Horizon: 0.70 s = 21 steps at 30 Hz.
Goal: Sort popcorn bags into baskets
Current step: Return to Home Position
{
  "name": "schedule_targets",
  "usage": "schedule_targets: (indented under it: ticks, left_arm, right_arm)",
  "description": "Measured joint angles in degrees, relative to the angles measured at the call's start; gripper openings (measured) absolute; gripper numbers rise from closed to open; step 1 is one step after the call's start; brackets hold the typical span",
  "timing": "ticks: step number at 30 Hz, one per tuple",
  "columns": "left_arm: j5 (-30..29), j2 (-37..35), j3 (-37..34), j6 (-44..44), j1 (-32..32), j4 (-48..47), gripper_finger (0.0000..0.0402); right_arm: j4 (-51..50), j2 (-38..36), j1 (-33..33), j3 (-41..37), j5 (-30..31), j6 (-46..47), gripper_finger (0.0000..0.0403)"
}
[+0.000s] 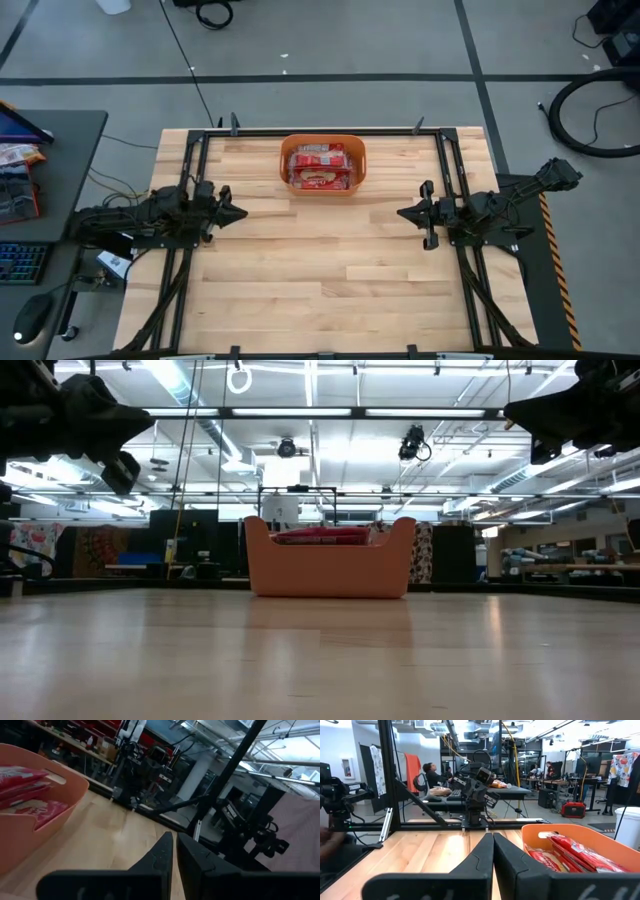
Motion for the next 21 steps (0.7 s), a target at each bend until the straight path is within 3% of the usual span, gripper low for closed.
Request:
schedule_targets:
  ticks: [21]
  left_arm:
    - [0.0,0.0,0.0,0.6,0.0,0.0,0.0029]
  right_arm:
    - [0.0,0.0,0.0,0.0,0.0,0.0,0.0016]
